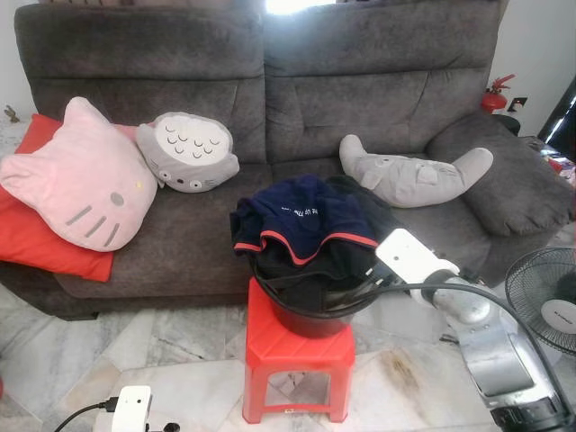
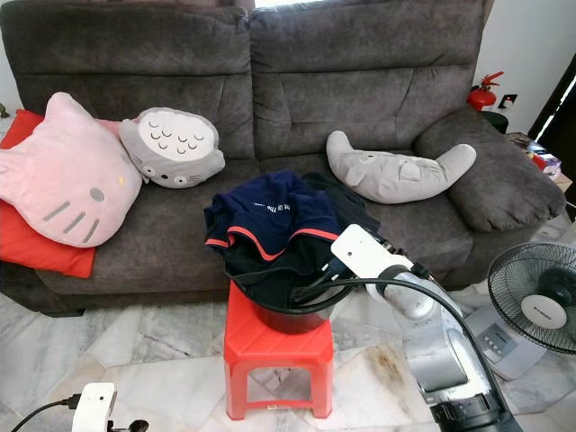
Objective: Hang hanger
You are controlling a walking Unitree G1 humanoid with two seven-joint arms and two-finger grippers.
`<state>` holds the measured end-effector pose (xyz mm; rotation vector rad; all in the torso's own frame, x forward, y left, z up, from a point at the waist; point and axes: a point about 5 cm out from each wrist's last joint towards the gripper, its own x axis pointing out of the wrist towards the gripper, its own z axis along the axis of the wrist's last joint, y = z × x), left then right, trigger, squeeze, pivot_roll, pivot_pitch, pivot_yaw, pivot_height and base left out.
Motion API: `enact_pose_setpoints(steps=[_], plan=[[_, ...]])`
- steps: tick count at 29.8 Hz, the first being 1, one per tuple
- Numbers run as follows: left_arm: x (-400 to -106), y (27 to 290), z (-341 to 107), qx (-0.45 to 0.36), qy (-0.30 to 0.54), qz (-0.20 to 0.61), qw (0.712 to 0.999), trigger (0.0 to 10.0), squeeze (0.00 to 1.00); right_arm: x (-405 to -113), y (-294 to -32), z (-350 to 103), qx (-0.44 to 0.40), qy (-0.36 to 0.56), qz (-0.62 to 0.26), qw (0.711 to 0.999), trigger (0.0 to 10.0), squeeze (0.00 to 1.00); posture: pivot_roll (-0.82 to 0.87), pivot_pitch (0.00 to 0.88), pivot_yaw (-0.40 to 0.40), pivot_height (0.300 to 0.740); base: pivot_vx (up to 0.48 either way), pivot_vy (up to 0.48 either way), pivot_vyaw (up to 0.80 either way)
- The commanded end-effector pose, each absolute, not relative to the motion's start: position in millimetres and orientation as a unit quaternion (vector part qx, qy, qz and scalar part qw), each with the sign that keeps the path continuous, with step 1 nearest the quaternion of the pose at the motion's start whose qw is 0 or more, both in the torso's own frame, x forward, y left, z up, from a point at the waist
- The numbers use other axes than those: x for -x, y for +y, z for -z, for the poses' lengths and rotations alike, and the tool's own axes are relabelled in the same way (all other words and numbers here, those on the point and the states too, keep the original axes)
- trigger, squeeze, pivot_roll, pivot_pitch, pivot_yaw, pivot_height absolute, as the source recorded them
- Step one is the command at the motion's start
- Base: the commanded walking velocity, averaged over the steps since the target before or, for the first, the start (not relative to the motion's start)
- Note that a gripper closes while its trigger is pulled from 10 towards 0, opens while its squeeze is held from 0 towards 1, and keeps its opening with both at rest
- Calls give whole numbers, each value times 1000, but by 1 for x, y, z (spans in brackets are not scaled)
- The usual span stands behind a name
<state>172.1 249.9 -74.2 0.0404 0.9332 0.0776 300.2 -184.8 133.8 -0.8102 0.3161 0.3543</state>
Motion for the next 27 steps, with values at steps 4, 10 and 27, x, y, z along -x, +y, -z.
enact_pose_setpoints(steps=[4, 10, 27], plan=[[-170, 251, 75, -18, 456, -41, 889, 10000, 0, -310, -182, -137, 412, 143, -180, 882, 10000, 0, -224, 0, 3, 740, 0, 0, 0], [-171, 251, 75, -19, 454, -40, 890, 10000, 0, -317, -177, -140, 417, 133, -187, 880, 10000, 0, -220, 0, 4, 740, 0, 0, 0], [-173, 251, 74, -26, 454, -35, 890, 10000, 0, -331, -181, -141, 458, 130, -186, 860, 0, 0, -221, 0, 13, 740, 0, 0, 0]])
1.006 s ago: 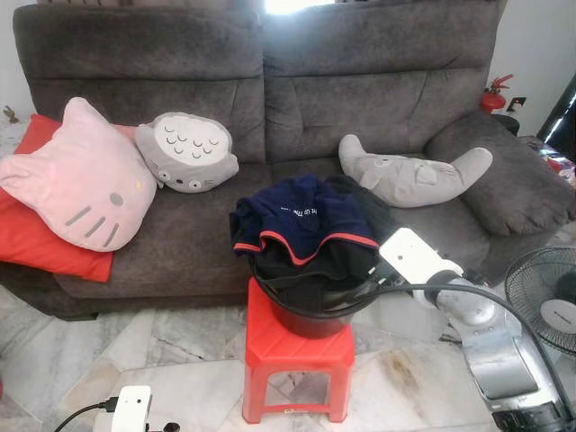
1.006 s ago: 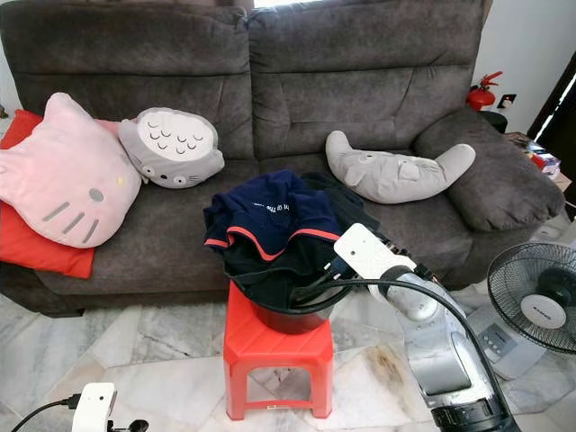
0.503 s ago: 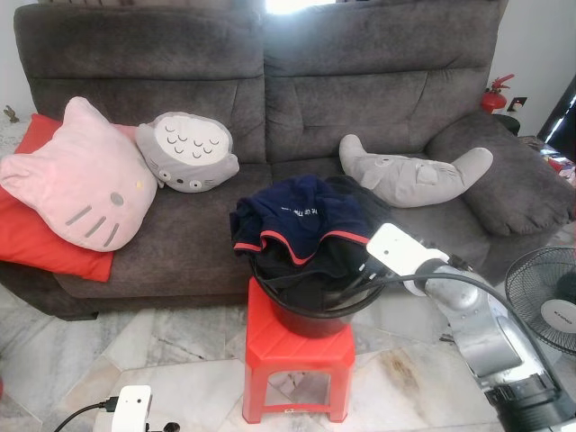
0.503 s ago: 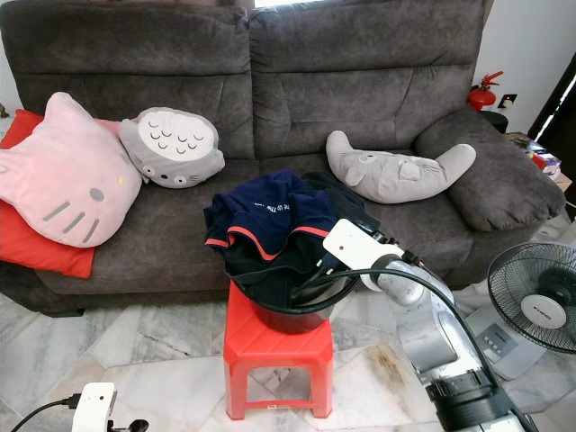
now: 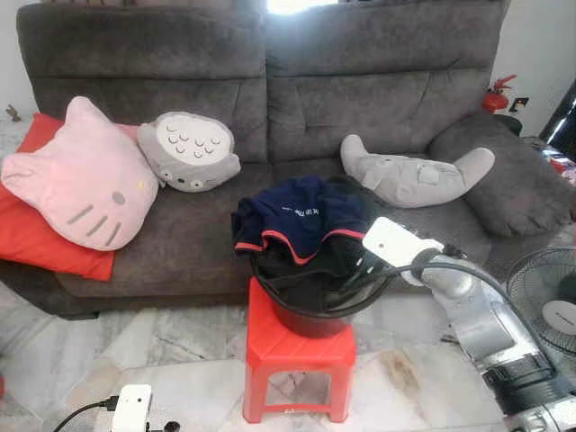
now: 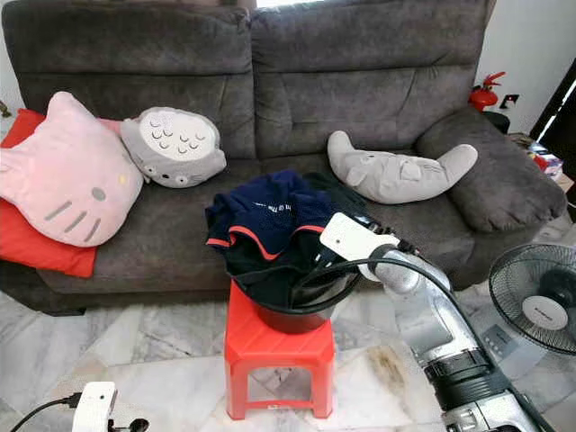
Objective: Hang hanger
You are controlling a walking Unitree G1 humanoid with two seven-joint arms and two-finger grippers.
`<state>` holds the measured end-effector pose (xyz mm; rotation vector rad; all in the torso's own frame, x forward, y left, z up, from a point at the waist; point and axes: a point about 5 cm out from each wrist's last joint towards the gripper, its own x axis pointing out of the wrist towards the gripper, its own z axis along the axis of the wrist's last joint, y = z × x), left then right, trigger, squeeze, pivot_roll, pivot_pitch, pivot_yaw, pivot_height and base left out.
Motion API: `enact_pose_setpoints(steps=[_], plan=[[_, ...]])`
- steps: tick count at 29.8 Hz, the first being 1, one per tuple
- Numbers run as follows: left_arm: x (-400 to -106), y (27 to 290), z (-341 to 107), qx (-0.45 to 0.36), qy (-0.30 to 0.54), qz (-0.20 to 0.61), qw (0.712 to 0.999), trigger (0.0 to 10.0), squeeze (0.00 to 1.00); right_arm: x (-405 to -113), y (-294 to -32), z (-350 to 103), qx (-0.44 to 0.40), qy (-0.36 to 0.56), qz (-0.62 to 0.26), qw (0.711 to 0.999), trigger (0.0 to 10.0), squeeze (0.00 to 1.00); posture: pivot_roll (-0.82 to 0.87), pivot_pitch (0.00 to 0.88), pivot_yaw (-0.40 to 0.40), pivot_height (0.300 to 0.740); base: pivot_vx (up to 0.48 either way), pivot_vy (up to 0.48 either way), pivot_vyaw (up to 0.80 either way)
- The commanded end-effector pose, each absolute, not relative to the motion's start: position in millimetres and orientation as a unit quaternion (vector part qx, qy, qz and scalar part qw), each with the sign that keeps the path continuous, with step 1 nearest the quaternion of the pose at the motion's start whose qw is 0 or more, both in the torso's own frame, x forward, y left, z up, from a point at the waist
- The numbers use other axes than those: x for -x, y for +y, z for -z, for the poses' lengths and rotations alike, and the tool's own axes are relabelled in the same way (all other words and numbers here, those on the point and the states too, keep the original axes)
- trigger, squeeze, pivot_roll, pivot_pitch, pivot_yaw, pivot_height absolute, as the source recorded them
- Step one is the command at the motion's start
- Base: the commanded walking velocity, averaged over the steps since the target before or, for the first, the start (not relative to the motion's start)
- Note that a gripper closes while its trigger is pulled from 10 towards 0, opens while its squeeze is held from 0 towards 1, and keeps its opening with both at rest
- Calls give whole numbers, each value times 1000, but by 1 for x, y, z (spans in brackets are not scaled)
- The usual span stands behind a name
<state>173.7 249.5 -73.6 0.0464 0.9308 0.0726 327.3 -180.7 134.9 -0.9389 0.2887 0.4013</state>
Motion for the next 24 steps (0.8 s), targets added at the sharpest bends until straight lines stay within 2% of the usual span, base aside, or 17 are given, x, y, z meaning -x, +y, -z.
enact_pose_setpoints(steps=[1, 24], plan=[[-173, 251, 74, -27, 454, -34, 890, 10000, 0, -331, -181, -141, 458, 130, -185, 860, 0, 0, -221, 0, 13, 740, 0, 0, 0], [-172, 251, 74, -32, 456, -31, 889, 10000, 0, -341, -186, -156, 472, 97, -165, 860, 0, 0, -219, 0, 13, 740, 0, 0, 0]])
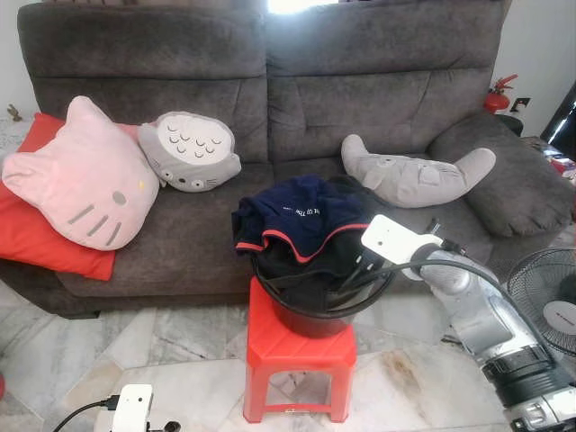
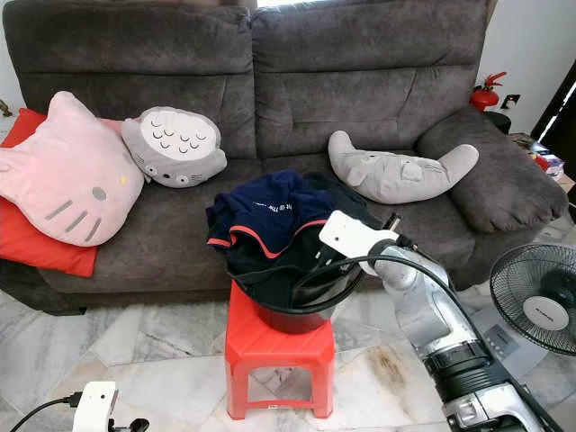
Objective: Hang hanger
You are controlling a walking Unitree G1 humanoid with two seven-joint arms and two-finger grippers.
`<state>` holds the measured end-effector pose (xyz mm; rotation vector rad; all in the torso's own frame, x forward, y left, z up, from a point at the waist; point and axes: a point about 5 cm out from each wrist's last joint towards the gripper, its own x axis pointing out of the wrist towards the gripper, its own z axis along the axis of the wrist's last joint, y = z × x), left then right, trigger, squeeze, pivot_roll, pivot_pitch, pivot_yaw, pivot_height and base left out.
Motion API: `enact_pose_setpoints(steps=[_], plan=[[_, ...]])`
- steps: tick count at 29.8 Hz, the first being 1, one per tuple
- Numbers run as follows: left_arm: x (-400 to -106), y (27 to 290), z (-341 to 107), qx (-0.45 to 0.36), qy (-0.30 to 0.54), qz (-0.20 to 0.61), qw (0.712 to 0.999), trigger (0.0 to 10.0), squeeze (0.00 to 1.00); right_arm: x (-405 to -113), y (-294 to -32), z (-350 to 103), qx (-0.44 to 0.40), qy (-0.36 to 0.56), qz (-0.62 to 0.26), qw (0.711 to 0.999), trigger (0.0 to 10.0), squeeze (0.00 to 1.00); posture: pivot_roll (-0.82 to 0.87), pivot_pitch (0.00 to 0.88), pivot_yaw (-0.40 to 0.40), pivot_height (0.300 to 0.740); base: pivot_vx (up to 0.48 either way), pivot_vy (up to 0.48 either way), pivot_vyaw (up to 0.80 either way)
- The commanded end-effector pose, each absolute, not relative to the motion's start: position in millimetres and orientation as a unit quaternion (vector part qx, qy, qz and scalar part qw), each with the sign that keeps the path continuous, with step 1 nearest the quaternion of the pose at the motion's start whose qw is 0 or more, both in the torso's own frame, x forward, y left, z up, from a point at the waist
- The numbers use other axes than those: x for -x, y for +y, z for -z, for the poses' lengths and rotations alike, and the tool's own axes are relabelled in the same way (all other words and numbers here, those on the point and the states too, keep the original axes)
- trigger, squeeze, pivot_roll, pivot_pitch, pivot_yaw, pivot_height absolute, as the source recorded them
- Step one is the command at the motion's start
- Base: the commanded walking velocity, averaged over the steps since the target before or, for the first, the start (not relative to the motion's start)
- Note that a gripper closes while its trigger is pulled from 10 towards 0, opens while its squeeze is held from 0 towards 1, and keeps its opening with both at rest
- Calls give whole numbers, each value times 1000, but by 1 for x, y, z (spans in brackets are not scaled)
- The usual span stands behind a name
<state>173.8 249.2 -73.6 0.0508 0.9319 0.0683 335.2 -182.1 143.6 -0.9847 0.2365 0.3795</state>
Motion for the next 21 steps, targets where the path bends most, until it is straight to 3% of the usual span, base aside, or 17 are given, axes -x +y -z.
enact_pose_setpoints(steps=[1, 21], plan=[[-172, 251, 74, -32, 456, -31, 889, 10000, 0, -342, -187, -159, 470, 93, -160, 863, 0, 0, -219, 0, 13, 740, 0, 0, 0], [-170, 251, 75, -32, 457, -28, 888, 10000, 0, -349, -182, -201, 420, 19, -169, 891, 0, 0, -222, 0, 15, 740, 0, 0, 0]])
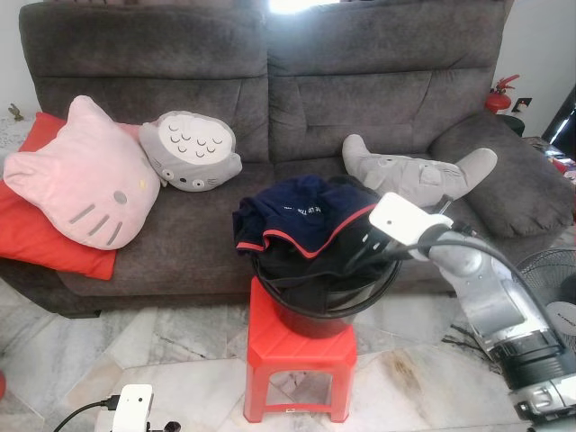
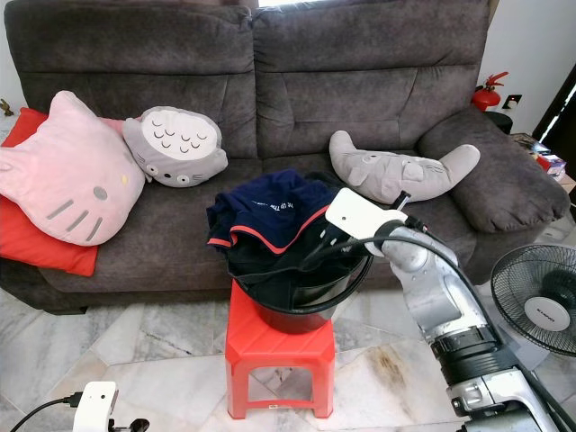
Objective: Hang hanger
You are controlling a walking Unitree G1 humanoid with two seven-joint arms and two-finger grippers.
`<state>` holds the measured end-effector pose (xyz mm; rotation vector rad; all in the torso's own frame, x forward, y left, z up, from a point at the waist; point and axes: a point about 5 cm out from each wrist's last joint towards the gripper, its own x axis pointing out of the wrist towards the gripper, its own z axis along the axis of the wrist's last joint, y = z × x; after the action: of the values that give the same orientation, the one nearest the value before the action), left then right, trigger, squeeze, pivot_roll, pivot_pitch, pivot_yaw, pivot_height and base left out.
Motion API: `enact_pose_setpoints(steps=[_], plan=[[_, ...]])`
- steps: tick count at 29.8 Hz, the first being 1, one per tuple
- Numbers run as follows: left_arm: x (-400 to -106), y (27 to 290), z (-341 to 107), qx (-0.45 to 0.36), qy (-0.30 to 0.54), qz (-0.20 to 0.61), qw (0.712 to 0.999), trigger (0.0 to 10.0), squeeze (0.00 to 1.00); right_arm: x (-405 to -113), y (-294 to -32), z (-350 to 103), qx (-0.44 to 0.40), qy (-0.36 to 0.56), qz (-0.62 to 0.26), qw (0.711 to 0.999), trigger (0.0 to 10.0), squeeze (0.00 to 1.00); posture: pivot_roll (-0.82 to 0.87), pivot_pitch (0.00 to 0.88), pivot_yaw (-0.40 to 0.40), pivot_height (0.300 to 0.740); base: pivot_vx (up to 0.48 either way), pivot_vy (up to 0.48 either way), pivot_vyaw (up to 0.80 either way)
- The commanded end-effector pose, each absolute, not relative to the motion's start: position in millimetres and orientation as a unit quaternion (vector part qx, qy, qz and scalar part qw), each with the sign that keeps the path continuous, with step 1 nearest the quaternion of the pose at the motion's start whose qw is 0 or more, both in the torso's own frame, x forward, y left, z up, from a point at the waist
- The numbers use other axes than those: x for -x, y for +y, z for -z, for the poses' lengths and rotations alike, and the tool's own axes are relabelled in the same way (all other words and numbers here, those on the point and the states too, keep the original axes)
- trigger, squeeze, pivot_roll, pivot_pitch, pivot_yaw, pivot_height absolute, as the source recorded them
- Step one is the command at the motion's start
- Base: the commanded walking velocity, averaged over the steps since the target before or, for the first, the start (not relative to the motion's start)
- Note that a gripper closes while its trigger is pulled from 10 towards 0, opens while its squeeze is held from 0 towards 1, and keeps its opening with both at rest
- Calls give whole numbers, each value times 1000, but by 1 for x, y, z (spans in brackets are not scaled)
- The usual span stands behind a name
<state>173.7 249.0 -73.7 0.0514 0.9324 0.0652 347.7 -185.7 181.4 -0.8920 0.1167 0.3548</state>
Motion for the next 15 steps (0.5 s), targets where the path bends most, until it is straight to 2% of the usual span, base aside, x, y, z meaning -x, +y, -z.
enact_pose_setpoints(steps=[1, 10, 13, 15], plan=[[-170, 251, 75, -32, 458, -28, 888, 10000, 0, -349, -180, -206, 414, 11, -175, 893, 0, 0, -222, 0, 15, 740, 0, 0, 0], [-170, 251, 75, -32, 458, -27, 888, 10000, 0, -350, -176, -226, 408, -17, -179, 895, 0, 0, -224, 0, 16, 740, 0, 0, 0], [-171, 251, 75, -31, 458, -26, 888, 10000, 0, -350, -178, -225, 438, -4, -186, 879, 0, 0, -228, 0, 18, 740, 0, 0, 0], [-171, 251, 75, -30, 459, -25, 888, 10000, 0, -346, -177, -213, 417, 26, -213, 883, 0, 0, -228, 0, 18, 740, 0, 0, 0]])
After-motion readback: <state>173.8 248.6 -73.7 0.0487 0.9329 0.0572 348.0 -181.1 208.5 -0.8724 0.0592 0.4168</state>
